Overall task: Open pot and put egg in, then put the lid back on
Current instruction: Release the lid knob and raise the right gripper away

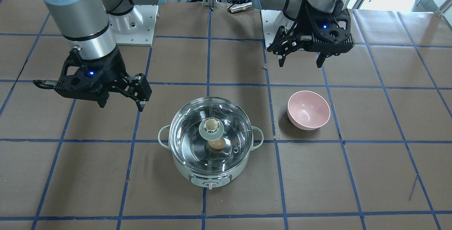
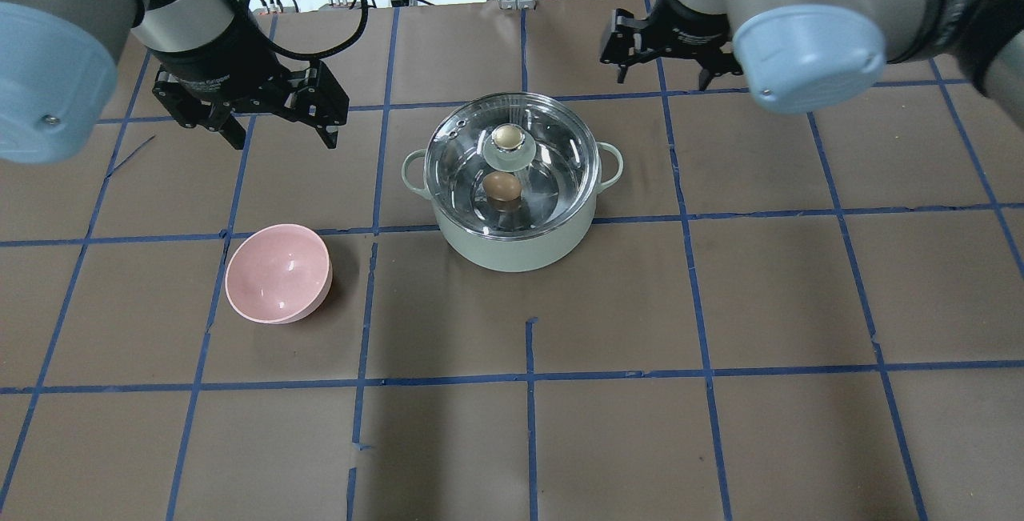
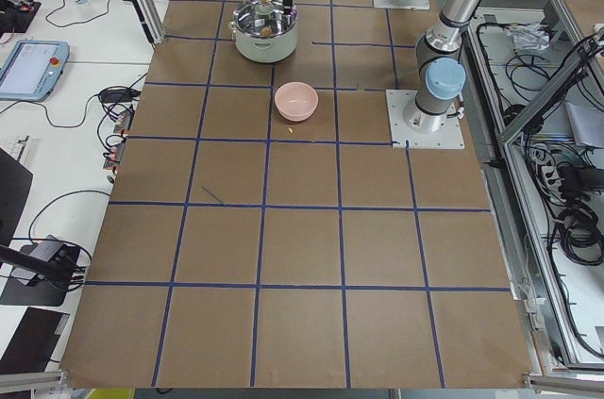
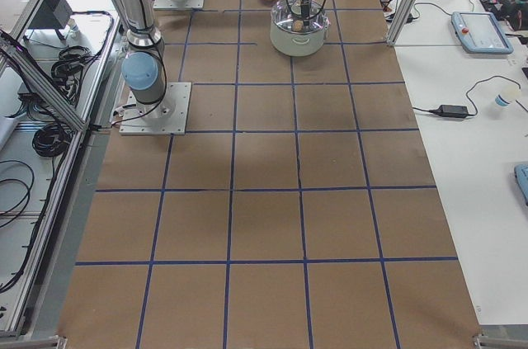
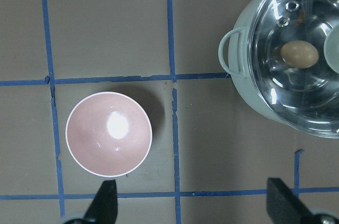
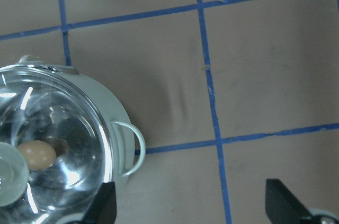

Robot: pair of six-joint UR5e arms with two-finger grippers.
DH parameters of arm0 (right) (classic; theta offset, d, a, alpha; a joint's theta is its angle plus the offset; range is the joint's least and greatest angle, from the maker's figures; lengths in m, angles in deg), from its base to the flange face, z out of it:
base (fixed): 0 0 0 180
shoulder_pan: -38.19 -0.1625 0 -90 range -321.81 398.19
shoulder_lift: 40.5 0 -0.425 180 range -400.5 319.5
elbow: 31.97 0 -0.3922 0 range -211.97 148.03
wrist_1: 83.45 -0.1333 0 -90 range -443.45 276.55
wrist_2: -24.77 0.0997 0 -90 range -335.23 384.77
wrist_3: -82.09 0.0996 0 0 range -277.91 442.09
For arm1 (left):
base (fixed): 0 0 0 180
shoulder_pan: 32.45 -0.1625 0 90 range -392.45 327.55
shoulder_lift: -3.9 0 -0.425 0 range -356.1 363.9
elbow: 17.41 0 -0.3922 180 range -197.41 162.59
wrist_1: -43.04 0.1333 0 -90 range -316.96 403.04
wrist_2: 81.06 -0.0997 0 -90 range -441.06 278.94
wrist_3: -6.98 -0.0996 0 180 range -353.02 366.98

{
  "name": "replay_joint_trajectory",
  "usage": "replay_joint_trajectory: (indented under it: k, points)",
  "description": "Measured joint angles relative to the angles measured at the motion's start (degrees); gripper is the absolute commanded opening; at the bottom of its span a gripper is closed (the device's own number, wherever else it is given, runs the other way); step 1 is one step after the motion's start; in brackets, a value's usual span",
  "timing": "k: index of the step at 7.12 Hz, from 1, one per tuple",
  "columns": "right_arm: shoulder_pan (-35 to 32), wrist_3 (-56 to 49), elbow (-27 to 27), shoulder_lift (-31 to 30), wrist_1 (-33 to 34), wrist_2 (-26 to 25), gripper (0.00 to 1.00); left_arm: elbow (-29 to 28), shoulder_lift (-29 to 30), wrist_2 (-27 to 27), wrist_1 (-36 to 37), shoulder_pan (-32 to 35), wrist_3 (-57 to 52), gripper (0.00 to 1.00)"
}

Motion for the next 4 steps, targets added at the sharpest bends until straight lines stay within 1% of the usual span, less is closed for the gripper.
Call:
replay_joint_trajectory:
  k: [2,4]
  points:
    - [2.84,-5.41,0.04,-1.24,-4.74,-0.32,1.00,0.00,0.00,0.00,-0.03,-0.02,0.00,1.00]
    - [3.60,-8.94,0.02,-1.62,-5.92,-0.88,1.00,0.00,-0.04,0.01,-0.04,-0.05,0.00,1.00]
